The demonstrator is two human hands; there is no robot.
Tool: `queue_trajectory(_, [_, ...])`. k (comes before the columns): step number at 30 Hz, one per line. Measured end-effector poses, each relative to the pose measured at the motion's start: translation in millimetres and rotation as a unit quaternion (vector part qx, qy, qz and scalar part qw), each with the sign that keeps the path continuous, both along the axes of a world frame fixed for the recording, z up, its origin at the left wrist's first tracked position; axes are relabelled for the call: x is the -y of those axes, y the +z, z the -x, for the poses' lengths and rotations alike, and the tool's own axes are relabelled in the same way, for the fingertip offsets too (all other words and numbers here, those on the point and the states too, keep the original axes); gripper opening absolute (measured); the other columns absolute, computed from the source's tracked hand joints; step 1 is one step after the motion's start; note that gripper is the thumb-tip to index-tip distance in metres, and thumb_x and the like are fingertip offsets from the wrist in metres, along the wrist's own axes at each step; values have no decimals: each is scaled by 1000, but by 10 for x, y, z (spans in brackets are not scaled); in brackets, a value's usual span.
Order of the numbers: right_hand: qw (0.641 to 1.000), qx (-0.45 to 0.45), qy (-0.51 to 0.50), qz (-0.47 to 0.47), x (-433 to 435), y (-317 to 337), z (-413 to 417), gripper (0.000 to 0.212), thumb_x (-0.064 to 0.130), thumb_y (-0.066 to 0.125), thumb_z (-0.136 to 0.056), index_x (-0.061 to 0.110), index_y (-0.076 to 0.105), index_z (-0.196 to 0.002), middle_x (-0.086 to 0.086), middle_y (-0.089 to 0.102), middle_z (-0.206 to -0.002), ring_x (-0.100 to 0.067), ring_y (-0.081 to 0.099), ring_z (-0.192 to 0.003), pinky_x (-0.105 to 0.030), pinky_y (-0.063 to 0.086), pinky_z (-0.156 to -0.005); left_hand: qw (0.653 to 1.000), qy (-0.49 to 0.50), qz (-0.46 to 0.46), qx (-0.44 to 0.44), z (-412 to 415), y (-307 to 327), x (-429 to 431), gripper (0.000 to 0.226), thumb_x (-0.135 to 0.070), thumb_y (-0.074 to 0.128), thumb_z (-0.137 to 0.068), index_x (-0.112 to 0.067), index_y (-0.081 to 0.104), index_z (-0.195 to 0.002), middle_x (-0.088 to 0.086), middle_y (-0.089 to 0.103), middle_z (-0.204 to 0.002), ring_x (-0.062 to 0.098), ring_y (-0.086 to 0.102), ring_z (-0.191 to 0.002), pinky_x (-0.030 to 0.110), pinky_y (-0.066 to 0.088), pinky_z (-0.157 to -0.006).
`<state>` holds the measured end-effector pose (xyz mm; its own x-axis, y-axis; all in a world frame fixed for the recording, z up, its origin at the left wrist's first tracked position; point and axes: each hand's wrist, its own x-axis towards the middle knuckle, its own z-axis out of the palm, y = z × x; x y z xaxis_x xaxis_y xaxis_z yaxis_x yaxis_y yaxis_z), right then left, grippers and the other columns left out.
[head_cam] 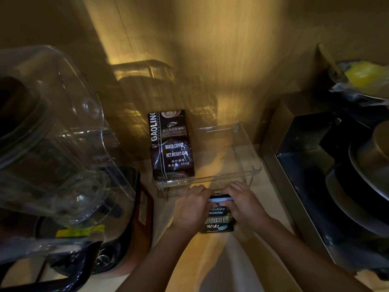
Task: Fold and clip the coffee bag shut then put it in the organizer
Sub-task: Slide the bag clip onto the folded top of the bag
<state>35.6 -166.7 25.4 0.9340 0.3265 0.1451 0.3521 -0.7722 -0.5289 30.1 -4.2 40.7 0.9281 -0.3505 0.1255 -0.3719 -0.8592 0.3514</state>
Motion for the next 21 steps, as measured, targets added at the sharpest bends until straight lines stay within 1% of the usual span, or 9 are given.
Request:
queue_trajectory(2, [1000, 0, 5, -4, -1, 4, 3, 15, 11, 57, -80, -1, 59, -89, -18, 61, -92, -31, 52, -89, -31, 30, -78, 1000, 4, -8, -4, -16, -23, -35, 24, -26, 52, -88, -20, 55, -111, 1, 60, -107, 20, 51, -100, 32, 38, -84])
queue_trajectory(4, [1000, -1, 9, -5, 4, 10, 3, 13, 8, 59, -81, -1, 59, -90, -18, 61, -93, -31, 52, -90, -32, 31, -80, 1000, 10, -3, -12, -21, -35, -61, 23, -26, 53, -87, -20, 56, -110, 1, 61, -105, 19, 52, -98, 30, 38, -82])
queue_trajectory(7, [1000, -1, 10, 7, -7, 24, -11, 15, 10, 60, -83, 3, 58, -96, -14, 61, -99, -28, 50, -95, -31, 30, -83, 999, 24, 17, -17, -26, -20, -52, 21, -23, 58, -84, -18, 60, -104, 2, 62, -100, 20, 53, -95, 29, 38, -77])
queue_trajectory(11, [1000, -9, 14, 21, -18, 33, -17, 18, 14, 57, -85, 5, 56, -100, -10, 57, -105, -24, 47, -100, -29, 32, -88, 998, 40, 26, -28, -47, 17, -44, 20, -23, 62, -81, -20, 62, -100, 1, 64, -97, 20, 56, -92, 27, 36, -68])
queue_trajectory(14, [999, -4, 15, 29, -15, 42, -20, 17, 11, 58, -83, 4, 56, -98, -11, 57, -103, -25, 46, -100, -28, 31, -86, 999, 38, 14, -24, -72, 58, -37, 20, -22, 65, -78, -18, 62, -97, 1, 63, -98, 21, 53, -95, 29, 38, -71])
queue_trajectory(16, [999, -2, 17, 32, -20, 49, -22, 15, 8, 59, -81, 2, 56, -95, -13, 57, -101, -27, 47, -97, -31, 33, -86, 1000, 15, -6, -14, -93, 76, -6, 21, -16, 65, -77, -14, 61, -97, 4, 58, -99, 22, 48, -96, 32, 37, -74])
queue_trajectory(18, [999, 0, 17, 37, -28, 49, -25, 14, 4, 58, -80, 0, 56, -93, -15, 57, -99, -29, 47, -95, -34, 35, -85, 1000, 0, -16, -26, -104, 99, 31, 22, -10, 60, -78, -13, 57, -99, 7, 55, -100, 24, 47, -97, 34, 39, -73])
queue_trajectory(21, [999, 0, 15, 45, -42, 48, -34, 14, 4, 57, -81, 1, 55, -94, -14, 56, -101, -28, 46, -97, -33, 35, -85, 999, -13, -26, -38, -116, 112, 56, 22, -7, 57, -77, -13, 54, -98, 8, 55, -101, 26, 48, -96, 36, 40, -71])
